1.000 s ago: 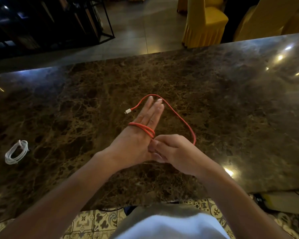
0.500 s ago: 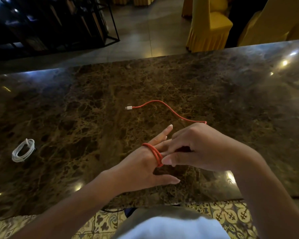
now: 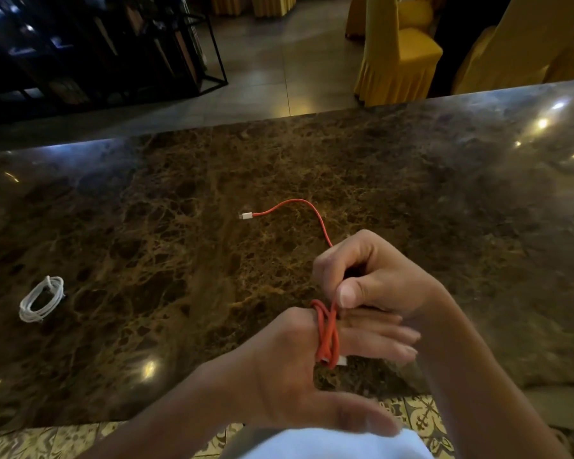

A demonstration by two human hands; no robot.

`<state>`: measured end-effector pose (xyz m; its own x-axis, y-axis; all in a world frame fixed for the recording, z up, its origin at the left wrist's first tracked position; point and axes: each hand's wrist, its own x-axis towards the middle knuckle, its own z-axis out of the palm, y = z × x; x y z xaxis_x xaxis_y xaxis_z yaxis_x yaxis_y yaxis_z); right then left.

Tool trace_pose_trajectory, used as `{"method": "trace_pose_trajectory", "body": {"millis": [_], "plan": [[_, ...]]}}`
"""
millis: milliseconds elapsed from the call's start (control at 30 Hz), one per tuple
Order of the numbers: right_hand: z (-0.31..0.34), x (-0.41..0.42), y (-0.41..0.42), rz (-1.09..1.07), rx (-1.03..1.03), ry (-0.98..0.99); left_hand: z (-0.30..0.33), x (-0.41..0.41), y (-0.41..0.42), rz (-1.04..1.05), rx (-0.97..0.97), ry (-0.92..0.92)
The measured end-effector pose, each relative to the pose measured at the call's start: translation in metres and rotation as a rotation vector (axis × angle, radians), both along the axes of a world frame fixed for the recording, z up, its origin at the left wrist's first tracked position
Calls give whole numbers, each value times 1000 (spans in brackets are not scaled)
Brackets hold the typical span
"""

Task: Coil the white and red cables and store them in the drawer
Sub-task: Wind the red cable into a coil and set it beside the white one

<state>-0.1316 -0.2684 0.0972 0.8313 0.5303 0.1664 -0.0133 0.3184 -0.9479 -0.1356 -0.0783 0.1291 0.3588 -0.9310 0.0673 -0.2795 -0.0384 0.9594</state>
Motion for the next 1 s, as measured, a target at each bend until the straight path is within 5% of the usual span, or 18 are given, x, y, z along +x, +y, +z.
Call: {"method": "trace_pose_trajectory", "body": {"millis": [300, 500, 733, 933, 1000], "plan": [[3, -1, 20, 2, 4, 12, 3, -2, -4, -111, -381, 278], [-8, -3, 35, -231, -28, 126, -10, 13, -10, 15, -578, 586], [-15, -11, 32, -424, -147, 127, -32, 25, -5, 163, -616, 873], [-27, -13, 35, -488, -163, 366, -37, 27, -6, 118, -653, 953], [-28, -14, 37, -518, -167, 386, -38, 24, -12, 94, -604, 850]]}}
